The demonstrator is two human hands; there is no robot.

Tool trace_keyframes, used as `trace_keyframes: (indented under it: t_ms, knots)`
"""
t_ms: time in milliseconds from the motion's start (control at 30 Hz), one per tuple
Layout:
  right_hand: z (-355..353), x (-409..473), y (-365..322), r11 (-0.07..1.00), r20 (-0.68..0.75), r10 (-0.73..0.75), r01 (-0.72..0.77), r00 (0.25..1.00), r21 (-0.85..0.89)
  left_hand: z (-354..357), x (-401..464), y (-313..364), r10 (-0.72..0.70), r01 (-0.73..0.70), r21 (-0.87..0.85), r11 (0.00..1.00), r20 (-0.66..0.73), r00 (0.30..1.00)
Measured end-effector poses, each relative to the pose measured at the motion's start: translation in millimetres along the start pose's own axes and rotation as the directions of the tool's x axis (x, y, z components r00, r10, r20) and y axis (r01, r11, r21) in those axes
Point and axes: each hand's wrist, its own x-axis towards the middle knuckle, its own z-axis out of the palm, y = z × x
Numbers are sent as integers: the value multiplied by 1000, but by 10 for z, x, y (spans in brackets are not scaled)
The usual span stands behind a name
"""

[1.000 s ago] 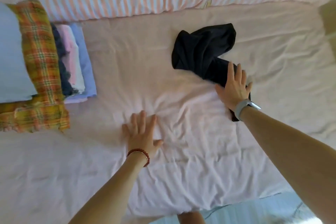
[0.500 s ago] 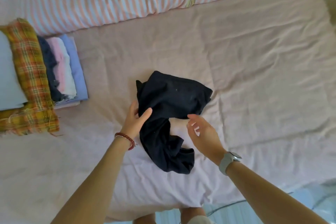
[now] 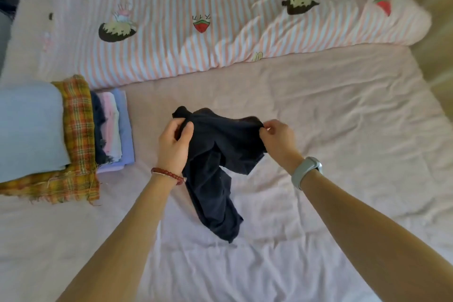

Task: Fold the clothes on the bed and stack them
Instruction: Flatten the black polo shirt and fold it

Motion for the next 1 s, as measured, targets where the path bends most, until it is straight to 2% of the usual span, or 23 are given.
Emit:
trace_keyframes:
  t_ms: [100, 200, 267, 300, 367, 400, 467, 500, 533, 567, 600, 633, 667, 700, 733, 800, 900, 967, 1000]
  knots:
    - [-445, -4, -635, 948, -286, -221, 274, 933, 161, -98, 224, 622, 263, -255, 82, 963, -117, 958]
    - [-775, -82, -1099, 840, -461, -375, 506, 804, 199, -178, 299, 1140, 483, -459, 152, 875, -215, 849]
    - [-899, -194, -1259, 778, -540, -467, 616, 700, 125, -225, 267, 1330, 578, -560, 146, 815, -265, 772]
    - [-934, -259, -1270, 749, -564, -516, 659, 645, 68, -251, 234, 1350, 595, -587, 116, 801, -268, 758]
    - [-952, -385, -1152, 686, -552, -633, 724, 543, -75, -295, 146, 1237, 574, -583, 34, 812, -228, 786]
    - [-928, -452, -1028, 664, -509, -685, 734, 521, -142, -311, 85, 1108, 551, -558, 19, 830, -183, 814]
    - [-831, -563, -673, 649, -385, -748, 716, 541, -257, -331, -47, 738, 477, -472, 85, 878, -46, 878]
    - [-768, -606, -449, 636, -290, -772, 702, 566, -320, -336, -108, 509, 412, -415, 172, 893, 57, 909]
    - [-688, -656, -201, 624, -152, -770, 681, 620, -383, -346, -165, 261, 312, -359, 299, 884, 195, 930]
    - [-609, -707, 30, 624, 39, -708, 652, 705, -430, -365, -217, 26, 144, -302, 455, 838, 348, 926]
    - [-546, -768, 230, 645, 246, -565, 607, 788, -464, -383, -273, -197, -101, -247, 618, 746, 471, 876]
    - [-483, -818, 438, 662, 390, -405, 560, 827, -498, -394, -339, -404, -335, -213, 739, 639, 516, 788]
    - [-421, -845, 620, 677, 439, -287, 505, 851, -536, -394, -407, -566, -483, -191, 800, 569, 513, 709]
    - [-378, -859, 740, 703, 431, -211, 443, 877, -556, -383, -463, -680, -548, -153, 822, 548, 492, 676]
    - [-344, -856, 811, 729, 403, -169, 389, 899, -563, -359, -498, -750, -551, -92, 818, 568, 462, 695]
    - [-257, -814, 843, 741, 357, -155, 347, 921, -575, -286, -526, -812, -469, -28, 778, 628, 408, 783]
    - [-108, -688, 811, 741, 344, -128, 320, 930, -591, -108, -524, -808, -290, -150, 781, 607, 393, 873]
    - [7, -597, 821, 773, 334, -87, 275, 939, -571, 29, -503, -800, -166, -267, 810, 523, 404, 900]
    - [73, -557, 849, 807, 323, -49, 228, 945, -545, 103, -492, -810, -122, -338, 821, 460, 436, 892]
